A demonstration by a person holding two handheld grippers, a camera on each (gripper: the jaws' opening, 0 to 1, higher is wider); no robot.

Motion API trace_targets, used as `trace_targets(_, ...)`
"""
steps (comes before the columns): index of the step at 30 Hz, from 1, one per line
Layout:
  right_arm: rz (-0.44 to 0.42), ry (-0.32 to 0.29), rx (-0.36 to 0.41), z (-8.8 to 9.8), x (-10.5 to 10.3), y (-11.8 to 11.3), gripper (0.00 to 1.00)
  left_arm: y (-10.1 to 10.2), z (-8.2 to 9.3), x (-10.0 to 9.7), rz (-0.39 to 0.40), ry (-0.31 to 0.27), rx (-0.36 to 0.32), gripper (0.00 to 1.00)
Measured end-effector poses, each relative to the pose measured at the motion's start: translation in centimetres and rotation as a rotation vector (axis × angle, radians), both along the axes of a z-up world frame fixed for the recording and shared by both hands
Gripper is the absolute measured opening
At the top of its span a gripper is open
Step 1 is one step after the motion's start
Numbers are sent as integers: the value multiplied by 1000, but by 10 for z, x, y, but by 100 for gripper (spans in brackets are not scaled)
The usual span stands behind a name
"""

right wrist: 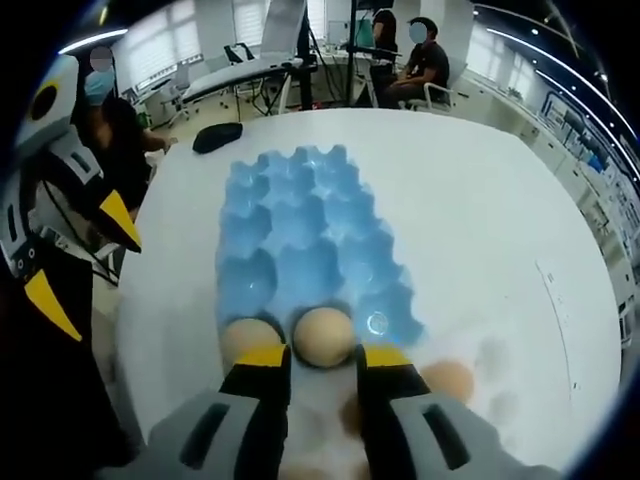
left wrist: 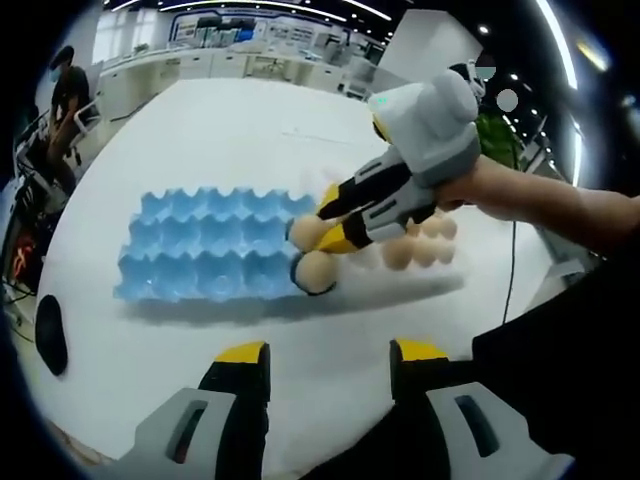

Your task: Place the egg into an empty slot of the egg tray after lifting it from the table, then release the egg inside the slot.

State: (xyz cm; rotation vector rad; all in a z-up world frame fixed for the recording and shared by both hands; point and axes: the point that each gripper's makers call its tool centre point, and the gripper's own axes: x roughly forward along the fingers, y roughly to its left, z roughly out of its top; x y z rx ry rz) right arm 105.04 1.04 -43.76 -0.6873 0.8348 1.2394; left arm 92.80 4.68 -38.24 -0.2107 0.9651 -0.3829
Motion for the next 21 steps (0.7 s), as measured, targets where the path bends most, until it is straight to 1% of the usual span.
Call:
trace_targets(7, -23, -12, 5, 8, 6, -10, 31, -2, 0, 0, -23, -2, 0, 49)
trace_targets(16, -60, -39, 27, 22, 17, -23, 31, -1, -1, -1, -48, 5, 6, 49)
trace_targets(21, -84, -54, 27, 28, 21, -35, 31, -3, -1, 3, -77, 1, 9, 49)
